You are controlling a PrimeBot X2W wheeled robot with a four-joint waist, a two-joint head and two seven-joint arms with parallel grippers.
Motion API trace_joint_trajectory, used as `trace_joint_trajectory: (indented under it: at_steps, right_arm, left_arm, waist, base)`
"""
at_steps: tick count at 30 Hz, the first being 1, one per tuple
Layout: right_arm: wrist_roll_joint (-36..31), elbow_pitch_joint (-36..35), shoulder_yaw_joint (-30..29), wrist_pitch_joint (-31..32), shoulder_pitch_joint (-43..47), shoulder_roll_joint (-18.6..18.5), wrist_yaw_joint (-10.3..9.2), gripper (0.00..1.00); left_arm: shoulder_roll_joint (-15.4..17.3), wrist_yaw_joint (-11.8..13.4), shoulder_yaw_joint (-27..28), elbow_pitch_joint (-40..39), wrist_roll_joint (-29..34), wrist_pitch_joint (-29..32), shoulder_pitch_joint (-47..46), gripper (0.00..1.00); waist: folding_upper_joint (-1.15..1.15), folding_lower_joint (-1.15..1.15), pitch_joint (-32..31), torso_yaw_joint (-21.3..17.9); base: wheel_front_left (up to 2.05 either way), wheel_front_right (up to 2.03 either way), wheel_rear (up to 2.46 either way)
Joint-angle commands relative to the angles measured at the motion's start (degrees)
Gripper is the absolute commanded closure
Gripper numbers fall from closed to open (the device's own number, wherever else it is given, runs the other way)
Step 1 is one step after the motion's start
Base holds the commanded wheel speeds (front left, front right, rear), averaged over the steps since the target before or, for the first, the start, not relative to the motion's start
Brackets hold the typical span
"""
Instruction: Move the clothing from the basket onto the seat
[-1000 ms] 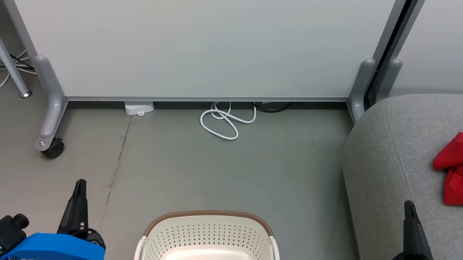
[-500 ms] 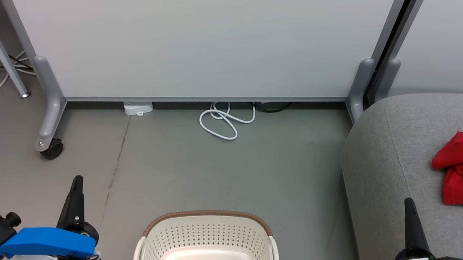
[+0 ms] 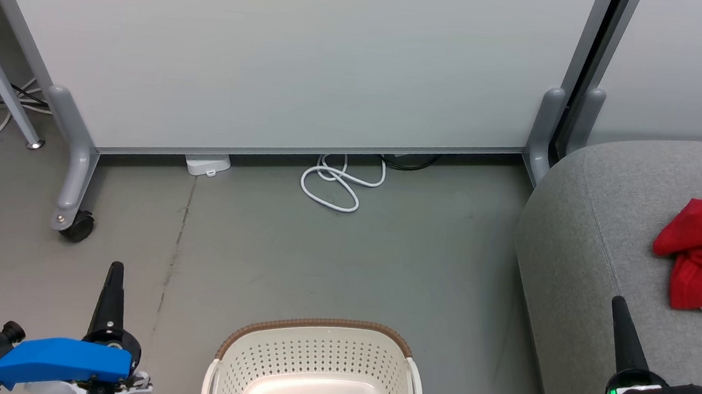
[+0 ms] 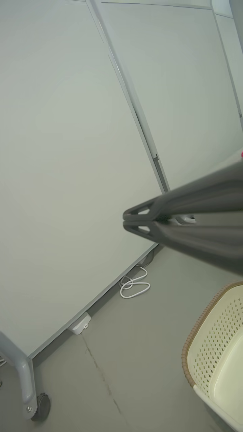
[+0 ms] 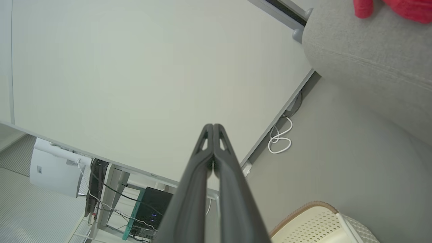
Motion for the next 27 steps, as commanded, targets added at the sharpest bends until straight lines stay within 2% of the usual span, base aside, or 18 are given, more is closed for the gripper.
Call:
trace_joint_trajectory:
  at_steps: [1, 27]
  right_arm:
    - [1.71, -0.31, -0.15, 0.38, -1.25, -0.28, 0.03, 1.00]
    - [15.25, 0.37, -0.48, 3.94, -2.24, -0.35, 0.03, 1.00]
  left_arm:
    - [0.15, -0.30, 0.45, -0.36, -1.49, 0.34, -1.57, 1.00]
    - [-0.17, -0.41, 1.98, -0.05, -15.15, 3.92, -2.72, 1.00]
  waist:
    - [0.00, 0.00, 0.00, -0.02]
    - [0.00, 0.00, -0.02, -0.36]
  base:
    - [0.00, 0.00, 0.00]
    - [0.00, 0.00, 0.00]
